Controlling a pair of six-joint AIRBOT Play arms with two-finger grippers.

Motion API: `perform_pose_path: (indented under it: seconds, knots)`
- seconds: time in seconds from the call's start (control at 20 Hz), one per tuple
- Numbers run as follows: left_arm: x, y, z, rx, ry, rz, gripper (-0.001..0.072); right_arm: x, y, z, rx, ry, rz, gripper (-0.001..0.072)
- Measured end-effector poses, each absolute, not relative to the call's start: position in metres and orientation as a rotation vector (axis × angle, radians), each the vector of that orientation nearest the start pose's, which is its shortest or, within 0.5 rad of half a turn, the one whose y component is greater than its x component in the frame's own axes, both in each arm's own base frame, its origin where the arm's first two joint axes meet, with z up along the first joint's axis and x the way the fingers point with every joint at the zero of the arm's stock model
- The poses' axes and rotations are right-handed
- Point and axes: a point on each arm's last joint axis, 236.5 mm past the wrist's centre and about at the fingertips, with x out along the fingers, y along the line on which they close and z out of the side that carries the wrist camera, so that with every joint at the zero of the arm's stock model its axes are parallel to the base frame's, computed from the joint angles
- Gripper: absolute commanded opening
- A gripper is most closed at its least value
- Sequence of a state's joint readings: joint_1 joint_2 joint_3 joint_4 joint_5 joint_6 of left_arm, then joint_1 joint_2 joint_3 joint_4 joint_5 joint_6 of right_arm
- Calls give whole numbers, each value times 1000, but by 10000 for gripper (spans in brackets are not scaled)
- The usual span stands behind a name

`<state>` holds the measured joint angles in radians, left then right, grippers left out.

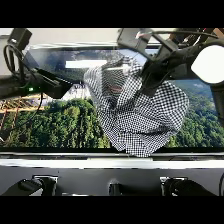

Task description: Fold the clothes and pants, and hang the long-sleeved shirts on hangers.

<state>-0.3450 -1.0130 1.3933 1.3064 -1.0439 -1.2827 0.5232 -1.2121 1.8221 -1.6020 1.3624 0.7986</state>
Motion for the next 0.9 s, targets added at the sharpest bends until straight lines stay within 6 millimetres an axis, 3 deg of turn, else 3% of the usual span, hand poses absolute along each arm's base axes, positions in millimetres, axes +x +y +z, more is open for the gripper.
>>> perform_pose_path:
  seconds: [0.15,0.35,0.5,0.9]
  knots:
    - [365,-179,219,335,606,-640,604,354,222,274,-1013,446,869,30]
    - [357,-187,191,536,585,-778,603,336,237,261,-1070,429,1018,29]
    - [351,-199,176,567,579,-863,604,329,244,251,-1082,443,1087,29]
    - [327,-220,165,571,576,-1034,600,332,246,241,-1111,455,1115,29]
